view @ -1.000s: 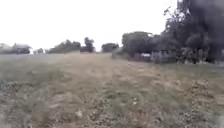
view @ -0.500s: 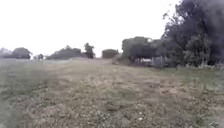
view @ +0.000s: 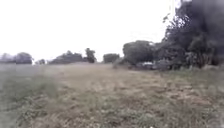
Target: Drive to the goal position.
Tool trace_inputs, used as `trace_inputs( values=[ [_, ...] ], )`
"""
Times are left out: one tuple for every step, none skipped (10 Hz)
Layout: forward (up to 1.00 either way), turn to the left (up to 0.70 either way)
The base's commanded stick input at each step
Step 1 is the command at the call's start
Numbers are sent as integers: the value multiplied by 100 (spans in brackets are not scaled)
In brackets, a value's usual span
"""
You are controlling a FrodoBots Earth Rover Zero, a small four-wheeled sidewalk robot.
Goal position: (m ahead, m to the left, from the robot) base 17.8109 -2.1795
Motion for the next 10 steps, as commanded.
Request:
trace_inputs(
  values=[
    [70, 0],
    [70, 0],
    [70, 0],
    [70, 0],
    [70, 0],
    [70, 0],
    [70, 0],
    [70, 0],
    [70, 0],
    [70, 0]
  ],
)
